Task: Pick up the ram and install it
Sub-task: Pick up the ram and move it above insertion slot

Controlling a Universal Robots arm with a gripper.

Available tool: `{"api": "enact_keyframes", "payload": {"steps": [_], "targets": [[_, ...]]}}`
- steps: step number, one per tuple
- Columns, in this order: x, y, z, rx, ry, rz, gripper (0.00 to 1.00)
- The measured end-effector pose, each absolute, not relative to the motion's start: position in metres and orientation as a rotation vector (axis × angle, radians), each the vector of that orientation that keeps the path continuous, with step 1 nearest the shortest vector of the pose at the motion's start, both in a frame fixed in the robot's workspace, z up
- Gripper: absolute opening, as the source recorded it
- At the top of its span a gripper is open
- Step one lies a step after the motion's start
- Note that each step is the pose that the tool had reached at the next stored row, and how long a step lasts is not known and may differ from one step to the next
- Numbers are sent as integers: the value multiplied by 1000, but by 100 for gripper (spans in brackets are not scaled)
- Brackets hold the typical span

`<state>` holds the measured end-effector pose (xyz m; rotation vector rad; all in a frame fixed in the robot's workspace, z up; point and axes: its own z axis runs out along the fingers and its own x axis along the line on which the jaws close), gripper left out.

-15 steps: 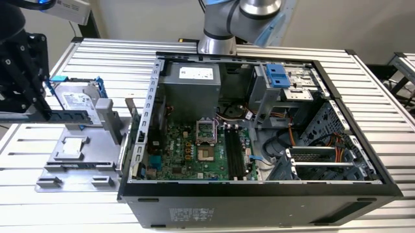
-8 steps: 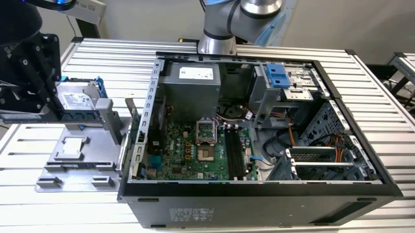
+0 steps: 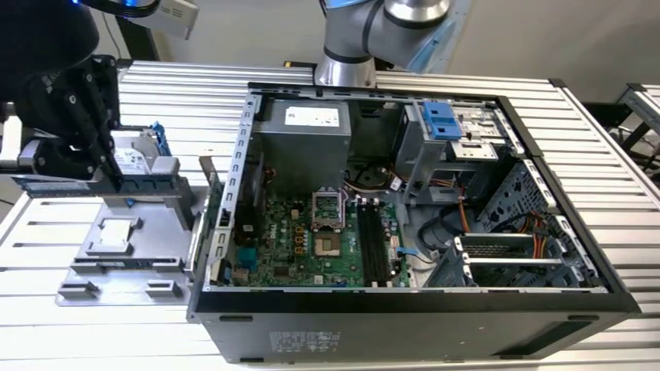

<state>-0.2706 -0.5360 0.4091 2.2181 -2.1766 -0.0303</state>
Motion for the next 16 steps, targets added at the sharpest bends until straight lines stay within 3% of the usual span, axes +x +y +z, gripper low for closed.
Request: {"api": "enact_keyframes", "payload": {"steps": [16], "targets": [[-238, -528, 409, 2237, -2157, -30, 0]]}}
